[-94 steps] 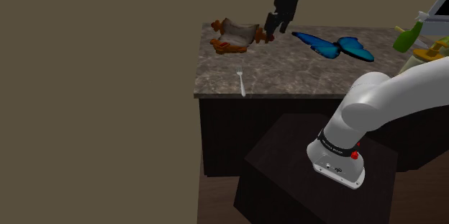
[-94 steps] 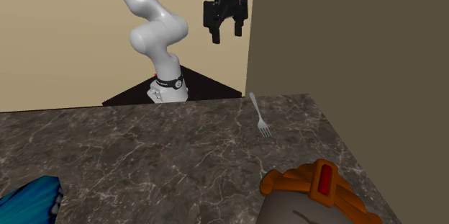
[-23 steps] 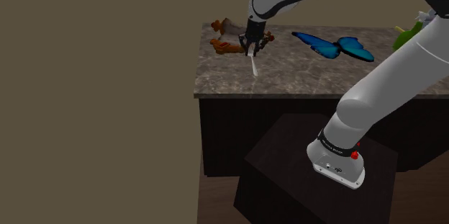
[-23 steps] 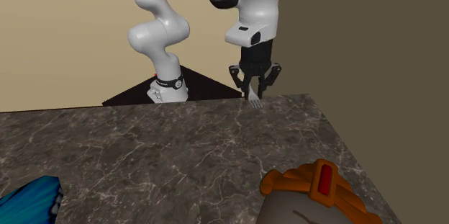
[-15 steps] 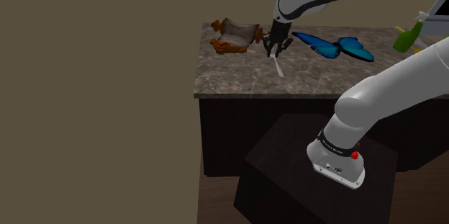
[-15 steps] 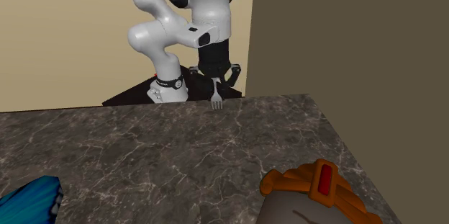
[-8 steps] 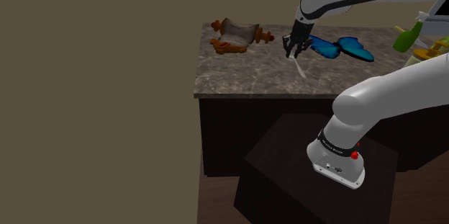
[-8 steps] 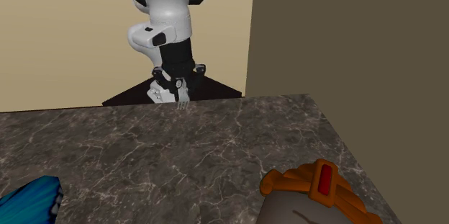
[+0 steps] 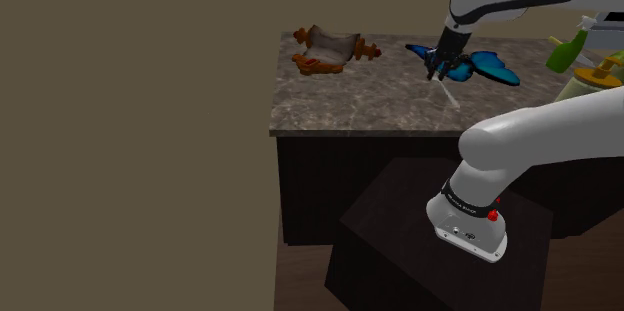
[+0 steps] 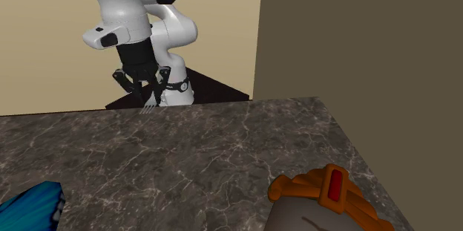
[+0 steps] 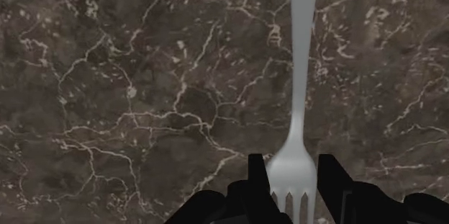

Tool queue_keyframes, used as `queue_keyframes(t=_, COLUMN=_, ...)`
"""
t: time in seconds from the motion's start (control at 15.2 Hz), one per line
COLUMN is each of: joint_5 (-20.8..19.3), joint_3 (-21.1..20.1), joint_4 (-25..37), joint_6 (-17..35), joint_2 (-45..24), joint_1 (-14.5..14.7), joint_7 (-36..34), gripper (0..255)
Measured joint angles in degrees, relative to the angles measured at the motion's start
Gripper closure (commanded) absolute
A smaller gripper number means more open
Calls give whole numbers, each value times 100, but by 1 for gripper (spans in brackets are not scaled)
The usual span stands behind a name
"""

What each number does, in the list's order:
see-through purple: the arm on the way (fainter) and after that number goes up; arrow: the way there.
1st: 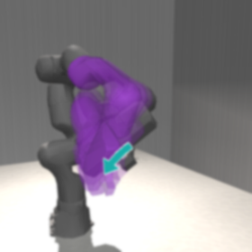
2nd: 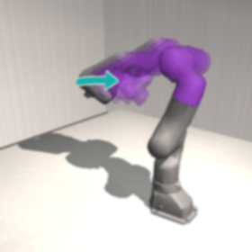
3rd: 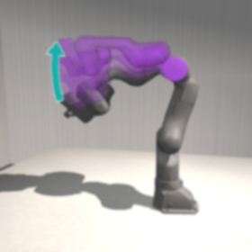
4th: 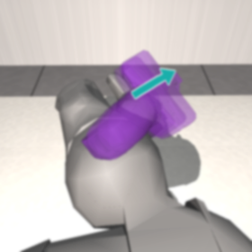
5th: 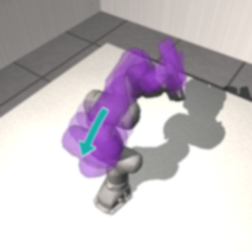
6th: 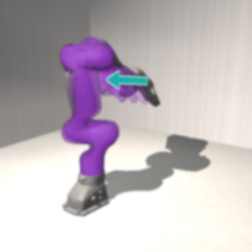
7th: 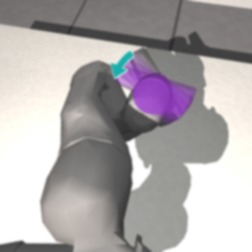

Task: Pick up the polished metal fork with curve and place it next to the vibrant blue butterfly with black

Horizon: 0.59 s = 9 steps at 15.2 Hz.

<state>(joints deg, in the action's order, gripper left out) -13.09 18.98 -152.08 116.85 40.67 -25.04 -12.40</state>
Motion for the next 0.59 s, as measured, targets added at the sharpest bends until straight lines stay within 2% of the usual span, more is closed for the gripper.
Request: queue_keyframes(t=0.59, joint_5=-650, joint_3=1131, joint_4=253, joint_6=-147, joint_2=53, joint_1=-655, joint_7=1340, gripper=255)
